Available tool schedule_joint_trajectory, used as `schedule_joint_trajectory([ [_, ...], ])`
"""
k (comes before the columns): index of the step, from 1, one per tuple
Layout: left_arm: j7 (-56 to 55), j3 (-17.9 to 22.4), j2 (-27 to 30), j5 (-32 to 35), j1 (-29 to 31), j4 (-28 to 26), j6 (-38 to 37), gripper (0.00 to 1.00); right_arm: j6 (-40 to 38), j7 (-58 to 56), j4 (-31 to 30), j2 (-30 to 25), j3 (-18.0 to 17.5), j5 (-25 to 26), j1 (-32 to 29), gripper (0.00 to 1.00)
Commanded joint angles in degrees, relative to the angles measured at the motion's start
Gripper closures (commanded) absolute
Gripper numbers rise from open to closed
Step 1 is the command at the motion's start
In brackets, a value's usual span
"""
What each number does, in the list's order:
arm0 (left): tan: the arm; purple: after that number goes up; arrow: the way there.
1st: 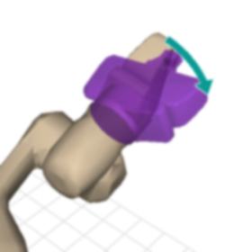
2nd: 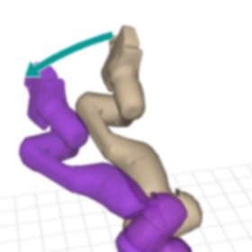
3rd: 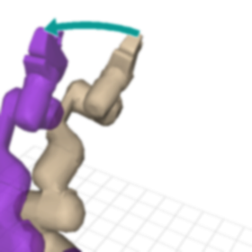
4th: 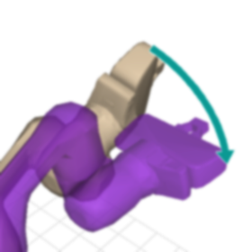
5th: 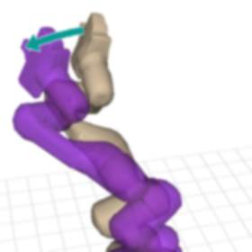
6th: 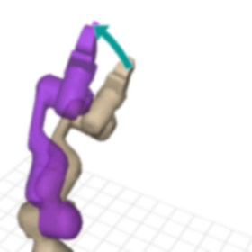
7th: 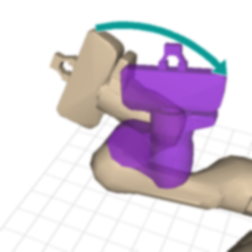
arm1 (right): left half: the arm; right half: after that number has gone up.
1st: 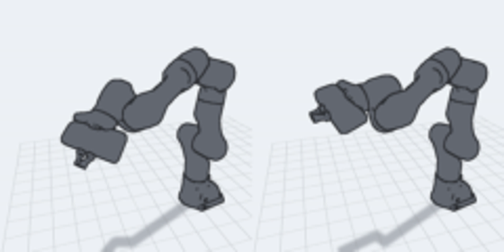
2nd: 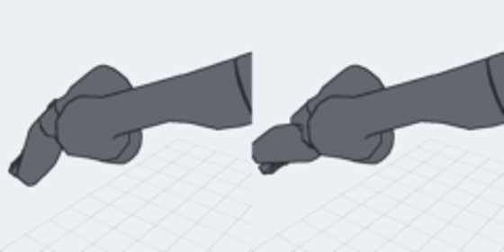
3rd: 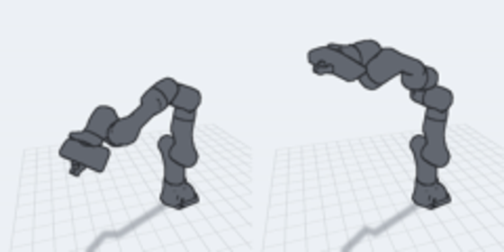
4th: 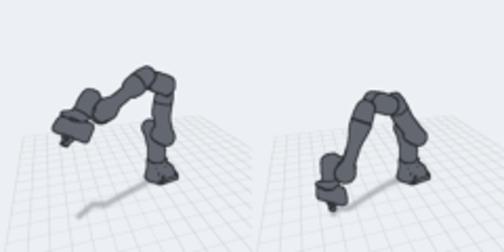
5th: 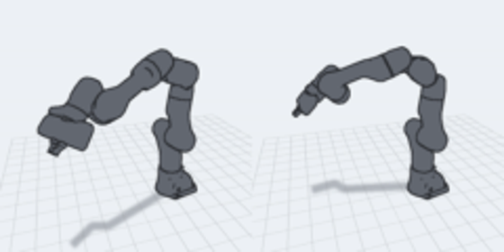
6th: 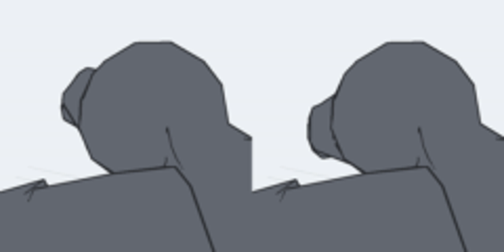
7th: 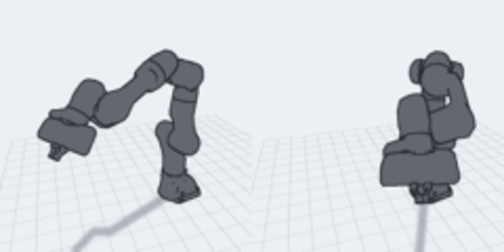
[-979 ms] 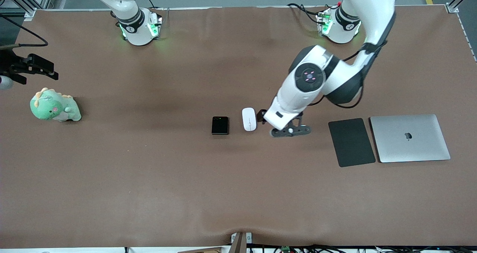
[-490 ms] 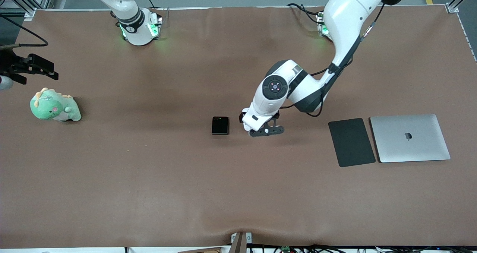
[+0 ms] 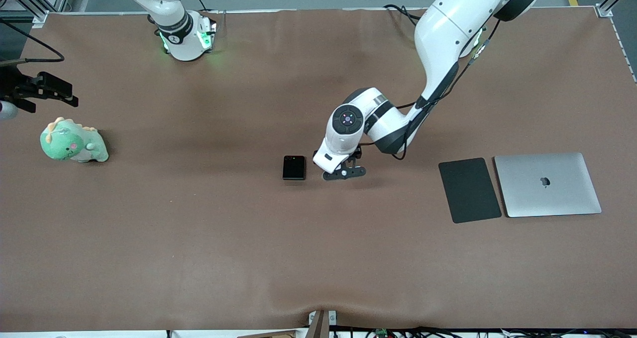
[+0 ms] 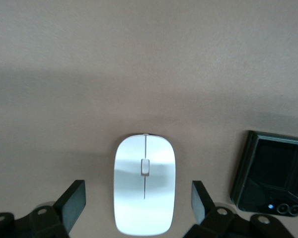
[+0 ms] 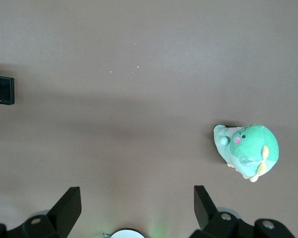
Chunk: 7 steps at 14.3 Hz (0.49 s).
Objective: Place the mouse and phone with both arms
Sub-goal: 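Grasp the white mouse with the left gripper while the right gripper reaches out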
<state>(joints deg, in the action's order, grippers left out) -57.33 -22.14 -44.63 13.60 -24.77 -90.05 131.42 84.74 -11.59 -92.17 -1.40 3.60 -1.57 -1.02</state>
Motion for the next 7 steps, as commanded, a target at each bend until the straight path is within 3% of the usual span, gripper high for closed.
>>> schedule_joint_trajectory([
  [1,-3.04,0.35,-2.12,2.57,-1.24,1.46,1.9,0.06,-0.37,0.78,0.86,0.43,0.09,-1.76,0.23,0.0],
  [7,-4.1,0.35,-2.83,4.16,-1.51,1.02,1.91,0.14,0.77,0.78,0.94,0.61,0.0,-2.12,0.58,0.0],
])
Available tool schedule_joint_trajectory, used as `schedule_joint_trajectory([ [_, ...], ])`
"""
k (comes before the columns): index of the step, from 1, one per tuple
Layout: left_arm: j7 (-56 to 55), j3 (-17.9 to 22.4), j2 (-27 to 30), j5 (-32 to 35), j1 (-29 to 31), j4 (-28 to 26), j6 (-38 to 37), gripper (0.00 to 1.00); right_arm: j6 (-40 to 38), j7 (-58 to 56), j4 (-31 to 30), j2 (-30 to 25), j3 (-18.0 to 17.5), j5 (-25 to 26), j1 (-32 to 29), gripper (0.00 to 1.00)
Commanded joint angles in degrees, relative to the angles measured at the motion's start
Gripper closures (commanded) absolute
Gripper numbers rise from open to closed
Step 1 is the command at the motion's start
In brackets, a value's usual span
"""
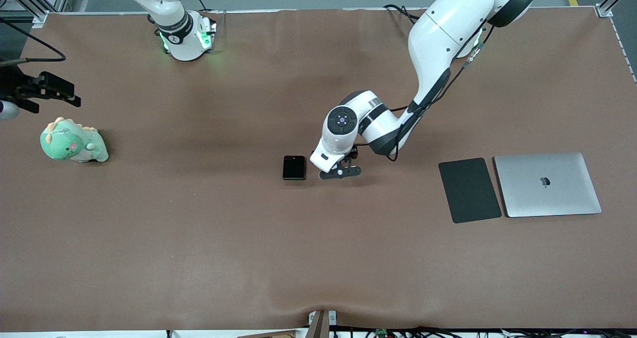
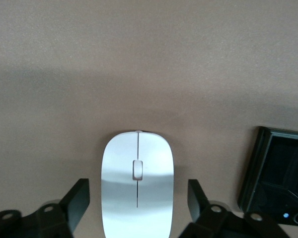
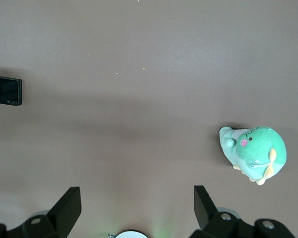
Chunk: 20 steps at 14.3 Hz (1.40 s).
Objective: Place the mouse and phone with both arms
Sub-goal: 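Grasp the white mouse with the left gripper while the right gripper reaches out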
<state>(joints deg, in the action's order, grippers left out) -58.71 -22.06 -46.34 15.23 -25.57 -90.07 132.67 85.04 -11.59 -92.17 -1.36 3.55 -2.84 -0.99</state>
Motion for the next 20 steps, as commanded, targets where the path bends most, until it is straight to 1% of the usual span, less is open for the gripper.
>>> schedule_joint_trajectory([
  [1,-2.82,0.26,-1.2,2.52,-1.15,1.12,0.66,0.15,0.91,0.87,1.03,1.09,0.05,-0.93,0.9,0.0],
  [3,-3.08,0.26,-1.29,2.52,-1.33,1.12,0.66,0.19,2.66,0.78,1.21,1.79,0.05,-1.63,1.6,0.0],
  [4,-3.25,0.26,-1.29,2.52,-1.33,1.04,0.66,0.22,3.98,0.17,1.21,2.67,-0.04,-1.81,1.6,0.0],
  [7,-3.34,0.52,-1.29,3.04,-1.33,0.95,0.66,0.4,6.54,0.08,1.21,5.04,-0.04,-2.52,2.22,0.0],
  [8,-3.34,0.7,-1.29,3.14,-1.42,0.95,0.66,0.43,7.15,0.08,1.29,5.48,-0.04,-2.6,2.65,0.0],
  [10,-3.43,0.7,-1.47,3.14,-1.42,0.86,0.66,0.43,7.77,-0.01,1.47,6.28,0.05,-2.52,3.97,0.0],
  [11,-3.34,0.7,-1.56,3.14,-1.42,0.95,0.66,0.45,7.86,-0.01,1.47,6.45,0.05,-2.43,4.15,0.0],
  [12,-3.34,0.7,-1.56,3.31,-1.42,0.95,0.66,0.51,8.64,-0.01,1.47,6.98,0.05,-2.34,4.24,0.0],
  [13,-3.34,0.7,-1.56,3.83,-1.42,0.95,0.66,0.54,9.52,0.08,1.47,7.85,-0.04,-2.25,4.33,0.0],
  [15,-3.26,0.7,-1.47,3.93,-1.33,0.95,0.66,0.56,10.49,0.08,1.56,10.31,-0.04,-2.43,5.11,0.0],
  [17,-3.26,0.7,-1.03,3.93,-1.24,1.21,0.48,0.57,13.64,0.25,1.38,11.89,-0.04,-1.99,7.65,0.0],
  [20,-2.99,0.7,0.55,3.93,-0.1,1.3,-0.22,0.58,15.76,0.6,1.56,15.32,0.05,-0.42,11.44,0.0],
])
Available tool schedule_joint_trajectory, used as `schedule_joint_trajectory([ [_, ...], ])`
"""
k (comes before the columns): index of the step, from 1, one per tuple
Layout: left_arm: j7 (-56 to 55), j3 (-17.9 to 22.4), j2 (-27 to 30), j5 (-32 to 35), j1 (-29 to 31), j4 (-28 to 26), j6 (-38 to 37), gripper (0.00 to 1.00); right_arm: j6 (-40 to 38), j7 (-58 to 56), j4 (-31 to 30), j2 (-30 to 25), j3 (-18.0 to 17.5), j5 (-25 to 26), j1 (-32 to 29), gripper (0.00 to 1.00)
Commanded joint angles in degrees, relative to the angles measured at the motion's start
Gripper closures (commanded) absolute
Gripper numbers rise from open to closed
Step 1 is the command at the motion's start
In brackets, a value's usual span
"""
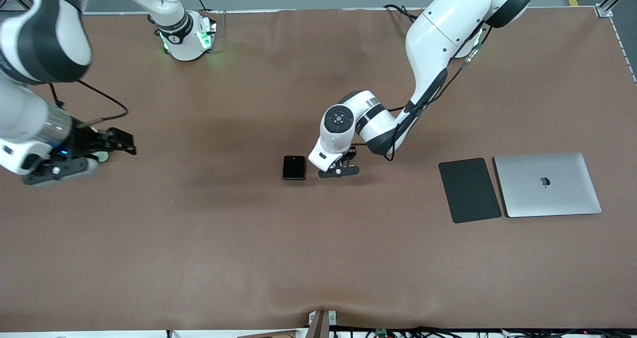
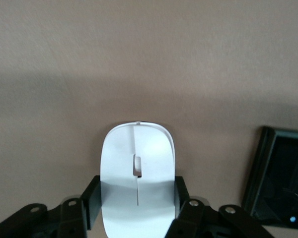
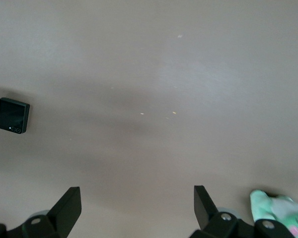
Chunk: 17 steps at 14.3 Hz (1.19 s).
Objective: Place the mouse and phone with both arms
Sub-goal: 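Carry the mouse to the pad with the left gripper while the right gripper advances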
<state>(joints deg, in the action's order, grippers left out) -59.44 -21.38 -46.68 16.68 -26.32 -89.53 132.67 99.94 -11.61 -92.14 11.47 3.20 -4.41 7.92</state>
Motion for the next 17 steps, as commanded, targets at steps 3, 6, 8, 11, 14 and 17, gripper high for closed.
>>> schedule_joint_trajectory([
  [3,-1.91,-0.15,4.83,2.57,2.67,0.67,-3.63,0.58,1.75,0.62,1.35,3.73,0.4,2.39,2.89,0.0],
  [6,-0.33,-0.59,9.83,2.22,6.09,0.58,-9.08,0.58,4.19,0.62,1.62,6.19,0.32,1.78,3.41,0.0],
  [8,2.04,-0.85,12.39,1.52,8.64,0.58,-11.55,0.58,4.47,0.53,1.62,7.51,0.32,2.47,6.65,0.0],
  [11,7.65,-1.47,15.55,1.43,12.94,-0.12,-15.5,0.58,4.47,0.53,2.23,8.83,0.4,2.56,8.25,0.0],
  [14,16.25,-2.78,18.28,0.21,18.12,-0.64,-19.73,0.58,4.56,0.53,2.32,9.45,0.4,2.56,8.51,0.0],
  [17,24.08,-2.97,19.95,-1.73,24.19,-2.48,-21.31,0.58,7.8,0.62,2.5,10.15,0.4,3.97,10.8,0.0],
])
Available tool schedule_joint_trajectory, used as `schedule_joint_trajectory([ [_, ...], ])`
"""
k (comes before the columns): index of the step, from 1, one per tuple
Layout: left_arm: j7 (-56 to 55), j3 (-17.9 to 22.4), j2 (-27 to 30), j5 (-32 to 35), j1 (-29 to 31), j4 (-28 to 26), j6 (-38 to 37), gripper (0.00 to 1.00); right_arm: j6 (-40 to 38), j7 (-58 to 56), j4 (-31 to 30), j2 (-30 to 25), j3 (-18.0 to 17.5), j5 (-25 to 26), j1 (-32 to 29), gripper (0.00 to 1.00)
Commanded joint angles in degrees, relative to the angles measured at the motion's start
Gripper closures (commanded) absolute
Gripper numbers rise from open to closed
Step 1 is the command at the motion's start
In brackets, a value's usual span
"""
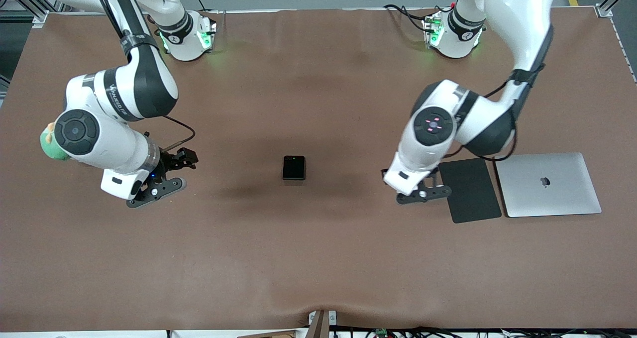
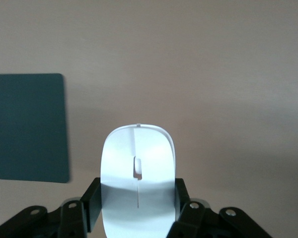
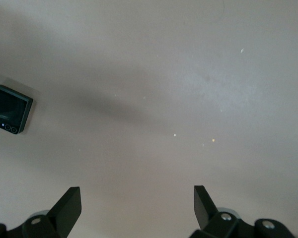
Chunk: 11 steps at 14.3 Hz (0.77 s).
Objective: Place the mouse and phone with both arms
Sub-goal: 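Carry the mouse to the pad with the left gripper while the right gripper advances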
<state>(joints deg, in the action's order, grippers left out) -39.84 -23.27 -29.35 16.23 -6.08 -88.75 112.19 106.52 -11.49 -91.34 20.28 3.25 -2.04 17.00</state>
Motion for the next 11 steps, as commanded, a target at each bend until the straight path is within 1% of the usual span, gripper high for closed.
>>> schedule_joint_trajectory([
  [1,6.33,-1.07,3.15,-1.29,5.89,-4.58,-0.84,0.58,1.5,0.6,1.86,1.95,0.36,1.77,2.33,0.0],
  [3,8.1,-1.07,4.74,-1.2,9.05,-6.95,-0.66,0.58,1.5,2.95,2.22,2.31,0.36,1.51,3.04,0.0],
  [5,8.11,-1.07,5.0,-1.12,11.08,-7.92,-0.4,0.58,1.5,9.88,2.3,3.88,0.27,0.72,2.86,0.0],
  [6,8.11,-0.98,4.92,-1.03,12.74,-8.54,0.12,0.58,1.5,11.3,2.31,4.15,0.27,0.63,3.04,0.0],
  [8,8.11,-1.07,4.74,-1.03,15.3,-10.64,2.66,0.58,1.94,13.15,2.3,4.42,0.27,0.54,4.96,0.0],
  [10,8.28,-1.33,5.0,-0.94,17.67,-13.45,6.27,0.58,3.07,18.06,2.31,5.3,0.18,0.11,5.67,0.0],
  [11,8.37,-1.6,5.0,-0.94,17.86,-14.34,7.5,0.58,3.6,19.83,2.31,6.0,0.18,-1.38,6.11,0.0],
])
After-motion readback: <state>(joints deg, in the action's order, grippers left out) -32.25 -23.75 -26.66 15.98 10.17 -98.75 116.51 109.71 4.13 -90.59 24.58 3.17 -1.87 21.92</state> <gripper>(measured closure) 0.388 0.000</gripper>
